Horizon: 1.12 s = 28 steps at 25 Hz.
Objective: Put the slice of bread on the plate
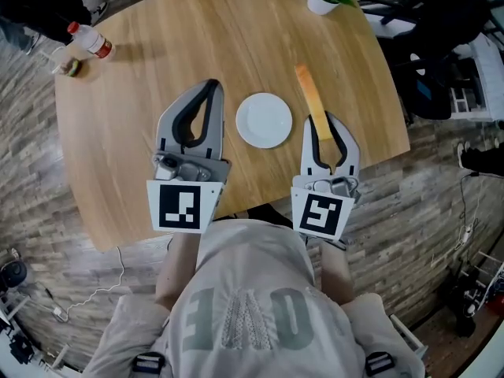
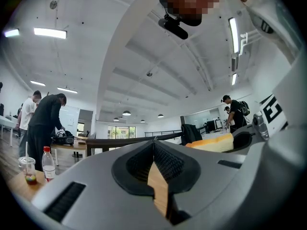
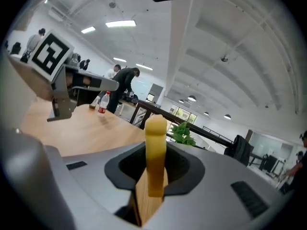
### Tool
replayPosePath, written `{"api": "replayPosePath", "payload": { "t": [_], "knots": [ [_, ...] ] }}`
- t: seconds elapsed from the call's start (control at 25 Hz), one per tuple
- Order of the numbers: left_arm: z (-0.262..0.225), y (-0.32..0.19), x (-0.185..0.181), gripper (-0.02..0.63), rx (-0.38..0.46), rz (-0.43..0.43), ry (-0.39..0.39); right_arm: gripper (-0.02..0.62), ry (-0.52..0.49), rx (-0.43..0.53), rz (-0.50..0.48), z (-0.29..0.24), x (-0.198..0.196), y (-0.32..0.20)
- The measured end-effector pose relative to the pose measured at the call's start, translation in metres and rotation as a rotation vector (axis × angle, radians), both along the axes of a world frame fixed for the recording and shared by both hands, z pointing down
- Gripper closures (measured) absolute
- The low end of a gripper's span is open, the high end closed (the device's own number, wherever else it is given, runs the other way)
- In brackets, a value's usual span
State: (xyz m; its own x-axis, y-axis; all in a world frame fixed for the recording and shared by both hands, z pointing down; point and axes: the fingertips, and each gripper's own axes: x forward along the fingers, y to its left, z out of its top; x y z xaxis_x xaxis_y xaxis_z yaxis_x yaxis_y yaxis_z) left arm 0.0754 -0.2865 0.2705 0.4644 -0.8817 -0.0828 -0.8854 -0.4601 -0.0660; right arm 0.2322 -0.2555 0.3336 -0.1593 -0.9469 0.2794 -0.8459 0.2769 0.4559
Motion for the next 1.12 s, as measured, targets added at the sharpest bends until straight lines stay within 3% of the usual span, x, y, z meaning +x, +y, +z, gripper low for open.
{"api": "replayPosePath", "payload": {
  "t": [0.56,0.84,1.12],
  "knots": [
    [0.071,-0.001,-0.016,0.597,-0.172,-0.011,0.006,0.505,0.605,-0.04,-0.16,0.099,-0.039,-0.013],
    [0.095,-0.002,-0.026,0.597,-0.217,-0.021,0.002,0.505,0.732,-0.099,-0.212,0.146,-0.043,-0.014],
    [0.108,0.0,-0.022,0.597,-0.246,-0.02,0.005,0.505,0.797,-0.145,-0.287,0.176,-0.048,-0.012]
  ]
}}
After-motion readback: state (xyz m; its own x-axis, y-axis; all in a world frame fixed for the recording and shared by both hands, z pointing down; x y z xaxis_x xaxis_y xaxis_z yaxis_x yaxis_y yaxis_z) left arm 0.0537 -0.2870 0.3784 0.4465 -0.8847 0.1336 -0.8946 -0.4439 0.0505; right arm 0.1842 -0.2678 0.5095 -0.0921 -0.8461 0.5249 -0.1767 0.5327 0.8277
